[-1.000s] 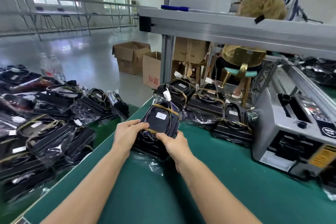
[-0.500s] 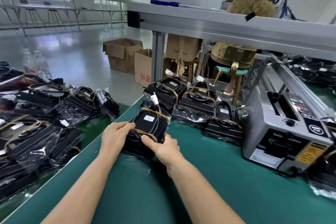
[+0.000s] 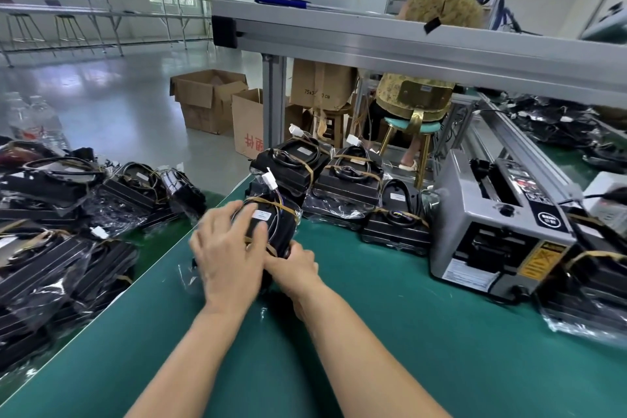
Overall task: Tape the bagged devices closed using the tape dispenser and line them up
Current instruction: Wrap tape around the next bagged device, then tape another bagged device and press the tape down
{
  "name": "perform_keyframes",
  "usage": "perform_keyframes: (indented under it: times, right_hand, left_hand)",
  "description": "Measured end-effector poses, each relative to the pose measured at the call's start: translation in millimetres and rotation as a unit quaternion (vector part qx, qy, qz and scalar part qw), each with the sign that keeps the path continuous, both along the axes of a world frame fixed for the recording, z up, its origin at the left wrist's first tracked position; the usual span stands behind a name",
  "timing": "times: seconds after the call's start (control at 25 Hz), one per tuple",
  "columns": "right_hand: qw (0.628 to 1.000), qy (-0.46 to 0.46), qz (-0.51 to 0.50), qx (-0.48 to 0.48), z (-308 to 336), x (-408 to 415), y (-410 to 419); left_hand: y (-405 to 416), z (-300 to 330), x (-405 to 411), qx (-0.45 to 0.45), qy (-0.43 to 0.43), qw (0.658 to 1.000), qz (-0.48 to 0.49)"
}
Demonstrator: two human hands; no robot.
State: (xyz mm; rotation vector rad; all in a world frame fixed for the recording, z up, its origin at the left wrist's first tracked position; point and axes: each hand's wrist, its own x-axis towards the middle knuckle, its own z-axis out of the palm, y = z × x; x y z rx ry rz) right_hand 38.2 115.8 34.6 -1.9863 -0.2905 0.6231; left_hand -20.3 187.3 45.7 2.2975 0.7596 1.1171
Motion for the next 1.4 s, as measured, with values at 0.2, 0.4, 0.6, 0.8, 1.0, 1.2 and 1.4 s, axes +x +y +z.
perform_keyframes:
  times: [0.2, 0.4, 0.6, 0.8, 1.0, 1.2, 1.4]
  right_hand:
    - [1.0, 0.004, 0.012, 0.019, 2.4, 1.1, -7.2]
    - [0.989, 0.04, -0.024, 0.141, 0.1, -6.4, -23.1]
    - [0.989, -0.103, -0.017, 0.108, -6.7, -16.1, -60.3]
    - [0.974, -0.217, -0.003, 0.061, 0.5, -21.5, -114.0]
    - [0.953, -0.293, -0.07, 0.006, 16.3, -27.3, -191.6]
    - [0.913, -0.36, -0.166, -0.098, 28.0, -29.2, -266.3]
    - [0.818, -0.456, -0.269, -0.225, 50.8, 4.3, -325.3]
  left_hand:
    - [-42.7, -9.1, 1.1, -0.054, -0.049, 0.997, -0.037]
    - [-48.6, -18.4, -0.9, -0.01, -0.059, 0.997, -0.043]
    - [-50.3, -24.4, 3.3, 0.081, -0.04, 0.991, -0.098]
    - [-50.1, -30.0, 1.9, 0.093, -0.042, 0.985, -0.138]
    - [-55.5, -31.7, 0.0, 0.105, 0.003, 0.968, -0.228]
    - [-57.1, -29.2, 0.8, 0.098, 0.183, 0.93, -0.304]
    - [-75.3, -15.6, 3.0, 0.143, 0.267, 0.907, -0.292]
